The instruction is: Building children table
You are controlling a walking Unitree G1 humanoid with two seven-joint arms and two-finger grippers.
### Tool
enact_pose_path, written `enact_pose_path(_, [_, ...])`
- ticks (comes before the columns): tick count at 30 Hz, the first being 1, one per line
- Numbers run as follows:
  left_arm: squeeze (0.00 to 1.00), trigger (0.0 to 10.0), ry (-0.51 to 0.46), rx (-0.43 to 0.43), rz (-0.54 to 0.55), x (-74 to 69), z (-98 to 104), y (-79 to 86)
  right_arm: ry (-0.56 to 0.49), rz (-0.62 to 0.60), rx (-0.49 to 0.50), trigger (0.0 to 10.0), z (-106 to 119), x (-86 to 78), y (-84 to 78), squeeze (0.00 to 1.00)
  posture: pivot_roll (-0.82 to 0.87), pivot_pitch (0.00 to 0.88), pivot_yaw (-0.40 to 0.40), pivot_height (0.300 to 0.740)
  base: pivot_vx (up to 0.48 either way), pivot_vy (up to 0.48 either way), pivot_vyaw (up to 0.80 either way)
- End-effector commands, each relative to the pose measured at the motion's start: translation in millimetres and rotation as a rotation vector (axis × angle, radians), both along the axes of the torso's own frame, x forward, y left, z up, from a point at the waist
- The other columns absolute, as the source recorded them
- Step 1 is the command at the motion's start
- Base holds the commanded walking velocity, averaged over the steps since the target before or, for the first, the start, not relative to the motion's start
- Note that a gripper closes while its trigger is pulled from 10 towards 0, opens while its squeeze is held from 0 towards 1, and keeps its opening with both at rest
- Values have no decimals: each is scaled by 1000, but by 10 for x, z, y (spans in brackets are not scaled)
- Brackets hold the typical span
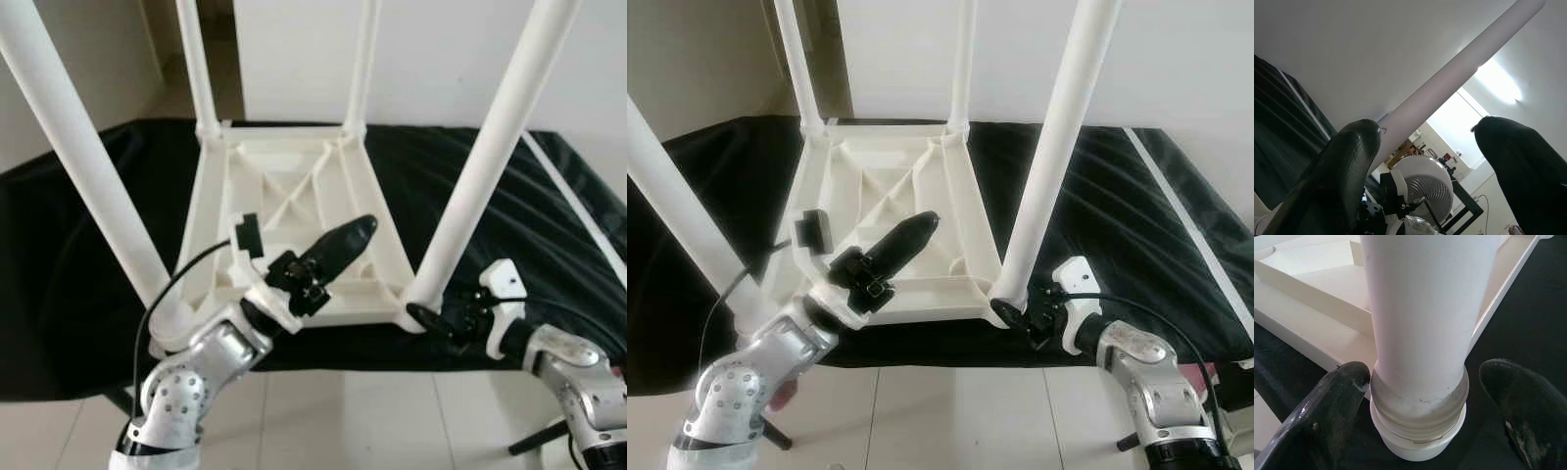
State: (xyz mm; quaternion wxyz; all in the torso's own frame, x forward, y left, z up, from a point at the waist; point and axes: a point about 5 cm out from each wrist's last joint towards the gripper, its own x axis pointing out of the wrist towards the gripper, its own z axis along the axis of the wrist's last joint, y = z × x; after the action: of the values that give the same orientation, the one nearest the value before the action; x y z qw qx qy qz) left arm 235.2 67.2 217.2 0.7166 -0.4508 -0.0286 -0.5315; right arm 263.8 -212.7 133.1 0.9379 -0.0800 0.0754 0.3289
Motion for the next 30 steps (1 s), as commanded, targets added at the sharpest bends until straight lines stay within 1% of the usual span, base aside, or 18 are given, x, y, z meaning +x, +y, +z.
enact_pose_path(1, [0,10000,-184,-97,-160,-129,97,-15,-6,-10,6,10000,13,9,-34,0,-31,0,-24,740,0,0,0])
enact_pose_path(3, [0,10000,-184,-68,-141,-110,78,-19,-6,-10,7,10000,11,5,-32,0,-31,0,-24,740,0,0,0])
enact_pose_path(4, [0,10000,-207,34,-82,-61,14,-42,-9,-12,6,10000,12,-2,-29,0,-27,0,-25,740,0,0,0])
enact_pose_path(5, [0,10000,-207,34,-82,-61,14,-42,-9,-12,6,10000,12,-2,-29,0,-27,0,-25,740,0,0,0])
enact_pose_path(6, [0,10000,-239,160,-5,11,-72,-60,-18,-24,11,10000,16,-5,-27,0,-23,2,-26,740,0,0,0])
enact_pose_path(7, [0,10000,-239,160,-5,11,-72,-60,-18,-24,11,10000,16,-5,-27,0,-23,2,-26,740,0,0,0])
enact_pose_path(8, [0,10000,-294,329,74,94,-189,-79,-32,-50,16,10000,20,-3,-25,0,-21,7,-26,740,0,0,0])
enact_pose_path(9, [0,10000,-294,329,74,94,-189,-79,-32,-50,16,10000,20,-3,-25,0,-21,7,-26,740,0,0,0])
enact_pose_path(11, [0,10000,-384,560,166,191,-347,-71,-19,-95,45,10000,6,-8,-1,0,-18,18,-22,740,0,0,0])
enact_pose_path(12, [0,10000,-384,560,166,191,-347,-71,-19,-95,45,10000,6,-8,-1,0,-18,18,-22,740,0,0,0])
enact_pose_path(14, [0,10000,-422,679,233,246,-427,-31,2,-127,110,10000,1,-33,48,0,-18,28,-17,740,0,0,0])
enact_pose_path(15, [0,10000,-422,679,233,246,-427,-31,2,-127,110,10000,1,-33,48,0,-18,28,-17,740,0,0,0])
enact_pose_path(17, [0,10000,-445,792,312,316,-499,3,21,-143,216,10000,20,-61,124,0,-13,38,-14,740,0,0,0])
enact_pose_path(18, [0,10000,-445,792,312,316,-499,3,21,-143,216,10000,20,-61,124,0,-13,38,-14,740,0,0,0])
enact_pose_path(19, [0,10000,-472,858,362,355,-530,27,35,-145,254,10000,12,-88,172,0,-12,41,-14,740,0,0,0])
enact_pose_path(23, [0,10000,-479,900,401,389,-556,51,45,-148,277,10000,-1,-111,211,0,-13,45,-10,740,0,0,0])
enact_pose_path(25, [0,10000,-475,964,435,435,-604,82,-4,-158,269,10000,-4,-141,260,0,-14,51,-7,740,0,0,0])
enact_pose_path(30, [0,10000,-475,969,476,492,-626,83,-24,-124,282,10000,-2,-177,337,0,-16,51,-4,740,0,0,0])
